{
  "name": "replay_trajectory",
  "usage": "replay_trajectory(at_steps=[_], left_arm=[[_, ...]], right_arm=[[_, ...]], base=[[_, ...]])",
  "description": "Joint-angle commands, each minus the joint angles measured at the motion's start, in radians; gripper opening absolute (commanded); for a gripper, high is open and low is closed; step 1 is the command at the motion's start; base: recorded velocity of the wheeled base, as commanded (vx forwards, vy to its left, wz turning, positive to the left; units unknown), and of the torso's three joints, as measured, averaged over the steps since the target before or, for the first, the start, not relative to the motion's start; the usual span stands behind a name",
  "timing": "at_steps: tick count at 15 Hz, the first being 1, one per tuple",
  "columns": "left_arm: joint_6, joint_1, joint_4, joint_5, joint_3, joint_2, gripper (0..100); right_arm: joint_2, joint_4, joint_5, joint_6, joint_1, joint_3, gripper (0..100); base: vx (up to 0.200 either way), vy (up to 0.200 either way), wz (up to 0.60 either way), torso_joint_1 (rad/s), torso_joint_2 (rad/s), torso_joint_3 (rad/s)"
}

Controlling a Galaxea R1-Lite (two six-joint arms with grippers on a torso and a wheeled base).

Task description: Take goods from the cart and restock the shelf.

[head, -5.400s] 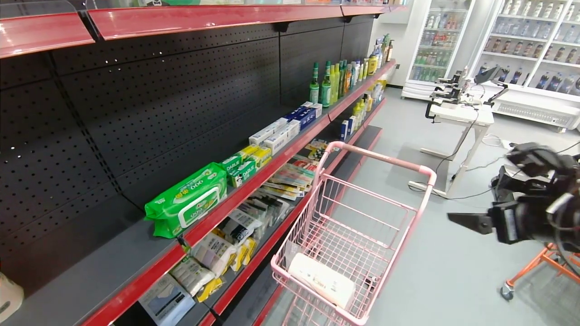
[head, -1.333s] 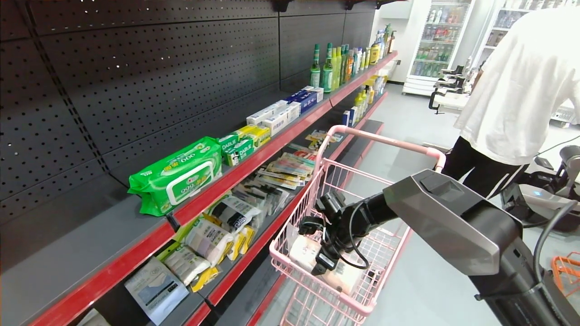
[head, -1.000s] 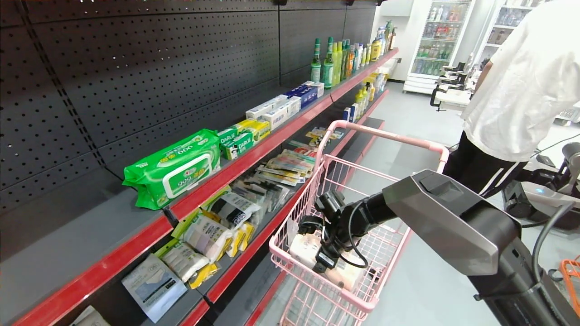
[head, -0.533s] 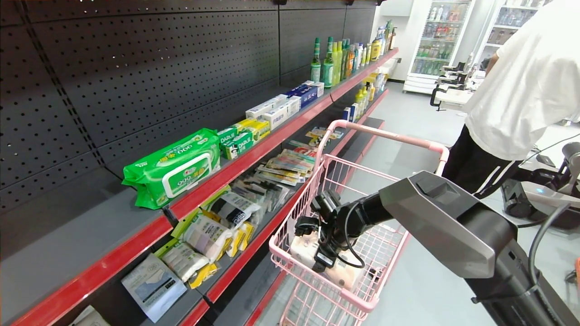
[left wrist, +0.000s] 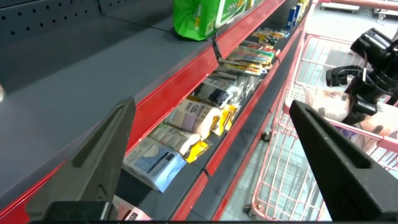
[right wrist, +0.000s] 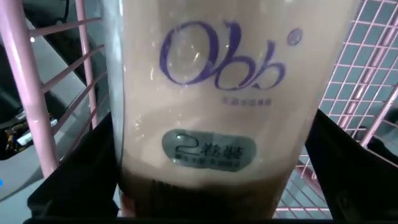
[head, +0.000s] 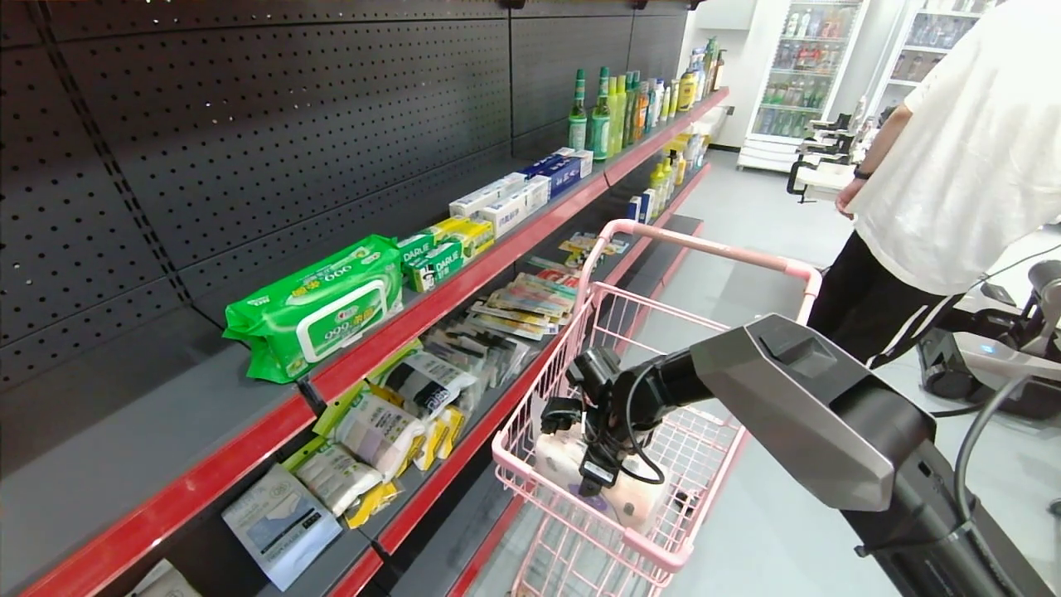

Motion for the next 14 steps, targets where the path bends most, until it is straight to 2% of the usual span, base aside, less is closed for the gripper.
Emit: replay_trajectory(at_steps=[1, 7, 9, 13, 14], left_arm=[[0.000, 0.000, 0.000, 0.000, 0.000, 0.001, 100], [0.000, 0.000, 0.000, 0.000, 0.000, 0.001, 100], [0.000, 0.000, 0.000, 0.000, 0.000, 0.001, 100], [0.000, 0.000, 0.000, -0.002, 0.000, 0.001, 100], [0.000, 0.000, 0.000, -0.002, 0.000, 0.001, 100]], right_arm=[[0.006, 0.001, 0.000, -0.001, -0.002, 0.003, 0], [0.000, 0.001, 0.003, 0.027, -0.002, 0.024, 0], [-0.080, -0.001, 0.003, 0.102, -0.002, 0.061, 0], [-0.229, 0.007, -0.012, 0.113, -0.019, 0.102, 0], [-0.299, 0.051, -0.026, 0.127, -0.047, 0.125, 0]], base=[[0.000, 0.000, 0.00, 0.000, 0.00, 0.000], [0.000, 0.000, 0.00, 0.000, 0.00, 0.000], [0.000, 0.000, 0.00, 0.000, 0.00, 0.000], [0.000, 0.000, 0.00, 0.000, 0.00, 0.000], [0.000, 0.000, 0.00, 0.000, 0.00, 0.000]])
